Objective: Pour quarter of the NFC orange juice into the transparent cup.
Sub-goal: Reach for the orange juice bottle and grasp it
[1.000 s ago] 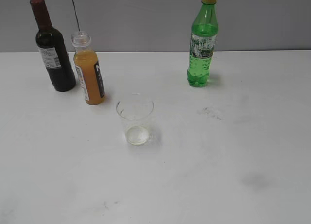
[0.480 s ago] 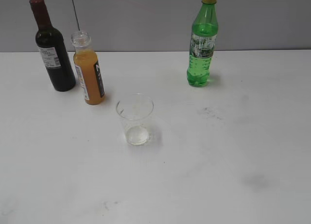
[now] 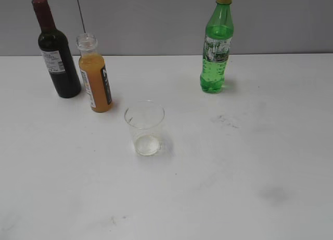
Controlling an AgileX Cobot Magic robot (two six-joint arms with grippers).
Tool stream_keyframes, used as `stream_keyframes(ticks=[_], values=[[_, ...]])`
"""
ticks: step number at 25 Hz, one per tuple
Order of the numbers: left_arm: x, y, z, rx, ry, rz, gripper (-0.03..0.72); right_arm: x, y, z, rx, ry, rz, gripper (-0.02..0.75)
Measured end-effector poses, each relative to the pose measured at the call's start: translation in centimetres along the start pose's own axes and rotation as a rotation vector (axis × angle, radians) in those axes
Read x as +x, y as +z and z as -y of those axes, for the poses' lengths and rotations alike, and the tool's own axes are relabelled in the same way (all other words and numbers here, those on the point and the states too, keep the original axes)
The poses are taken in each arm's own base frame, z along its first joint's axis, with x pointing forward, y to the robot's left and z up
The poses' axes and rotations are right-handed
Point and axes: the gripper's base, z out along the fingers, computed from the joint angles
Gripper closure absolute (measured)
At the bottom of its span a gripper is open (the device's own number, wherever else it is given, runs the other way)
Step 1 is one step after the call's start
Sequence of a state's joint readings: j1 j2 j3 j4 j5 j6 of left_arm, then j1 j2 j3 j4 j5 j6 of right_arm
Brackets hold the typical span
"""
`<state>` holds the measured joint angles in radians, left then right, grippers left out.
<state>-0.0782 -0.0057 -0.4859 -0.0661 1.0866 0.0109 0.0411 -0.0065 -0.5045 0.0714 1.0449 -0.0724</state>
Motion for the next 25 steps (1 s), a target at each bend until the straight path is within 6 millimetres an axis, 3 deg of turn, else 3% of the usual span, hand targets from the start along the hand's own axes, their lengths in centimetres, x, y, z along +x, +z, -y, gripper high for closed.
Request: stream_keyframes(ticks=[22,25], values=[[-0.09,-0.01,0.37,0.041,-0.022,0.009,0.372,-0.01,0.00,-0.01,-0.001,0.001,0.001,0.166],[-0.15,-0.01,0.42,0.047,-0.025,0.016,0.298,-0.02,0.00,-0.01,-0.001,0.001,0.002,0.166]])
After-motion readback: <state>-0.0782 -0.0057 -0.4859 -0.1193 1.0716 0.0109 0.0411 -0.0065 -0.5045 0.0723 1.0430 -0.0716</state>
